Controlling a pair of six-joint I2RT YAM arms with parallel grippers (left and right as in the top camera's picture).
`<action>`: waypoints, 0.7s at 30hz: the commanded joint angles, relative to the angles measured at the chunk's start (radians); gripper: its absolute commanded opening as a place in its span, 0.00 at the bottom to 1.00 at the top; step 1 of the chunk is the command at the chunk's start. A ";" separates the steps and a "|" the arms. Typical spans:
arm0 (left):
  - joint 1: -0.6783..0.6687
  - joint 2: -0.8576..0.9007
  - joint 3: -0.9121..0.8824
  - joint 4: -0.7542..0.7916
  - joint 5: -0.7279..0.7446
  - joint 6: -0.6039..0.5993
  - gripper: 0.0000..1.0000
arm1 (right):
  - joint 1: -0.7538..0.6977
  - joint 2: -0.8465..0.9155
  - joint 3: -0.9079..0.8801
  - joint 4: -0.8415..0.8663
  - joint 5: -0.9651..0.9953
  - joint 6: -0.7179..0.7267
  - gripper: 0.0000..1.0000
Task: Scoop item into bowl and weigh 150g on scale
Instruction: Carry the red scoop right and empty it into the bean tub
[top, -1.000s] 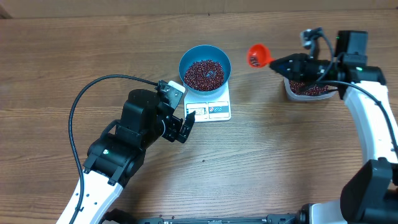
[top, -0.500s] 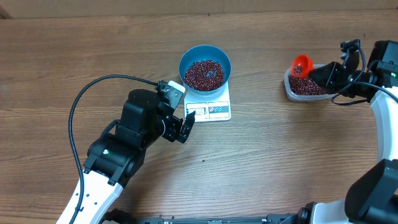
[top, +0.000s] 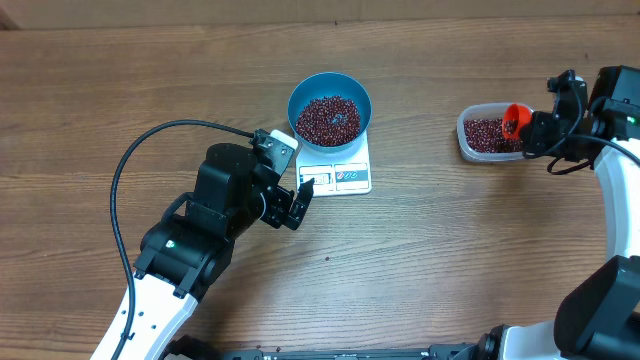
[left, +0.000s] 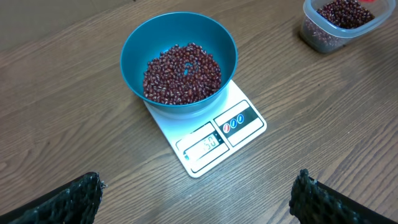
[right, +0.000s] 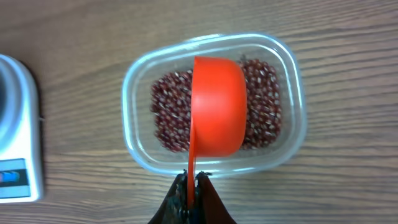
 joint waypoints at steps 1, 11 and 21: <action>0.002 0.006 0.021 0.001 0.006 -0.010 1.00 | 0.047 -0.023 0.026 -0.004 0.123 -0.038 0.04; 0.002 0.006 0.021 0.001 0.006 -0.010 1.00 | 0.208 -0.023 0.026 0.003 0.588 0.032 0.04; 0.002 0.006 0.021 0.001 0.006 -0.010 0.99 | 0.173 -0.022 0.025 0.013 0.312 0.145 0.04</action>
